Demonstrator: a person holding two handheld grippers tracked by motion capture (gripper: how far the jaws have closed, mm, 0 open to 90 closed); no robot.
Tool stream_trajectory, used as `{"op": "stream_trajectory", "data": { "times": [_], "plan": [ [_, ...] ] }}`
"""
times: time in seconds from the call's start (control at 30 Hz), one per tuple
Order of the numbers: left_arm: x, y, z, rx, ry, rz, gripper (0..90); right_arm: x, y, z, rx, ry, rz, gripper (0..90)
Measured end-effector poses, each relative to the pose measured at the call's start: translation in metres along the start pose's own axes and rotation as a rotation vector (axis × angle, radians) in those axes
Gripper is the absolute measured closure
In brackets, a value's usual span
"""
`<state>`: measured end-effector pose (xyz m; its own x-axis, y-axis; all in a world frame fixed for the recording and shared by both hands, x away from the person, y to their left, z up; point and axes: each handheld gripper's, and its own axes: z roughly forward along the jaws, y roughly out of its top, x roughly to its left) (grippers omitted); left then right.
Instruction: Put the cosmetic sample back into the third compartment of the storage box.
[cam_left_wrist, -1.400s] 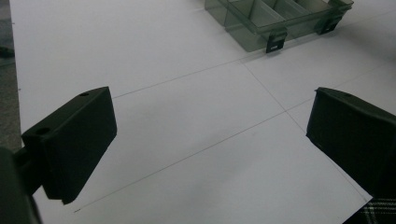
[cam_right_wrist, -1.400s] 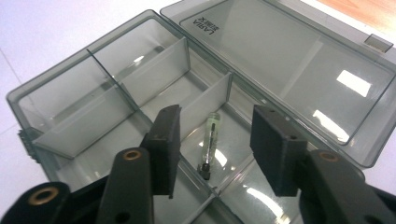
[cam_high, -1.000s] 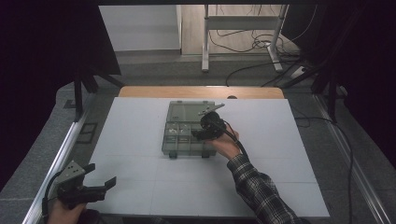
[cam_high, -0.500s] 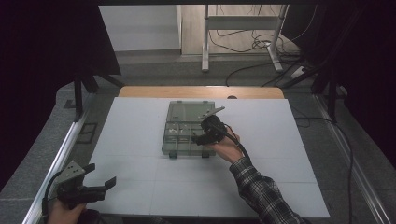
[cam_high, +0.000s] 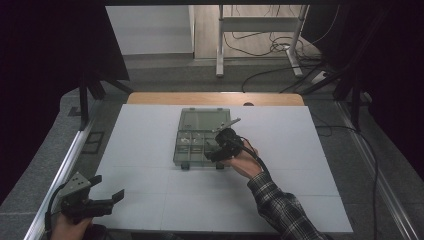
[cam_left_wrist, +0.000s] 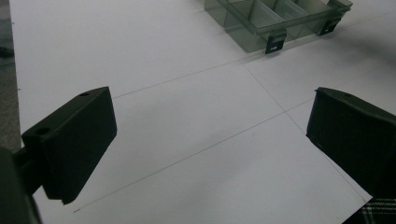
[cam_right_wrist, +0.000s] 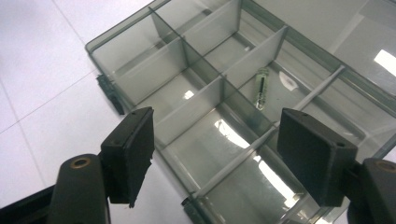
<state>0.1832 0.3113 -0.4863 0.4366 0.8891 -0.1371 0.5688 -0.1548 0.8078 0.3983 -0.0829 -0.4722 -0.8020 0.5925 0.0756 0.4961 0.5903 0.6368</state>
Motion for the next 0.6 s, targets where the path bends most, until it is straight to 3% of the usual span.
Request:
{"op": "stream_trajectory", "data": {
  "times": [0.43, 0.6],
  "plan": [
    [0.000, 0.000, 0.000, 0.000, 0.000, -0.001, 2.0, 0.002, -0.006, -0.010, 0.000, 0.048, 0.015, 18.0],
    [0.000, 0.000, 0.000, 0.000, 0.000, -0.001, 2.0, 0.003, -0.009, -0.017, -0.009, 0.038, 0.014, 14.6]
  ]
}}
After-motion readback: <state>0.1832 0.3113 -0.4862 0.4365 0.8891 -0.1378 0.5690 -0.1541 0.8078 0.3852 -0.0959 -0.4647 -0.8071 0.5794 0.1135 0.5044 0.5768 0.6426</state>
